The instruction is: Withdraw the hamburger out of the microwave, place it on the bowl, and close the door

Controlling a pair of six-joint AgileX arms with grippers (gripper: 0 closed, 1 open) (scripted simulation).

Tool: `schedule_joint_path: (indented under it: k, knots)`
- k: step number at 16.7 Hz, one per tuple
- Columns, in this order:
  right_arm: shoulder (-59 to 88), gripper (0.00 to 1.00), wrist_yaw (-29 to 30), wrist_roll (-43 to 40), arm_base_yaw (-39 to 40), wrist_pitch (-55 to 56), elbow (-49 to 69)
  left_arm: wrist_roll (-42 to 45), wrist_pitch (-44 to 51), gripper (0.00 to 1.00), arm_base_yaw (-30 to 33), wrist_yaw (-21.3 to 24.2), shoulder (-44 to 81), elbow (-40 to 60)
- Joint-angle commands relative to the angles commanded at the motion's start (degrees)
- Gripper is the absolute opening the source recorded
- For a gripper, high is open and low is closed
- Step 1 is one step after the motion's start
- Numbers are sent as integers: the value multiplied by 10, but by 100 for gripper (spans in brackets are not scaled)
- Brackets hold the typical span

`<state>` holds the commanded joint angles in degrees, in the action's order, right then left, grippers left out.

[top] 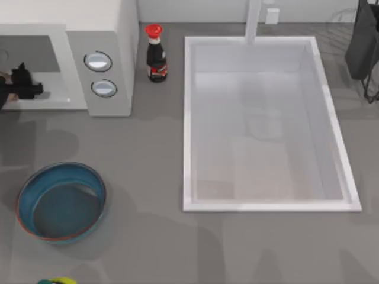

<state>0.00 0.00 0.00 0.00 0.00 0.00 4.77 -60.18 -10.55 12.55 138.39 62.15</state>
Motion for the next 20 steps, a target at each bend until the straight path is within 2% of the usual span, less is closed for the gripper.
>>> schedule_joint_path:
  k: [5,12,15,20]
  knots:
    - [0,100,0,0,0,0,0,5,-102,0,-16,15,-72,-162]
    - [0,100,0,0,0,0,0,6,-119,0,-16,16,-86,-183]
    - [0,100,0,0,0,0,0,7,-81,0,-16,16,-123,-182]
    - [0,100,0,0,0,0,0,7,42,0,-16,14,-239,-177]
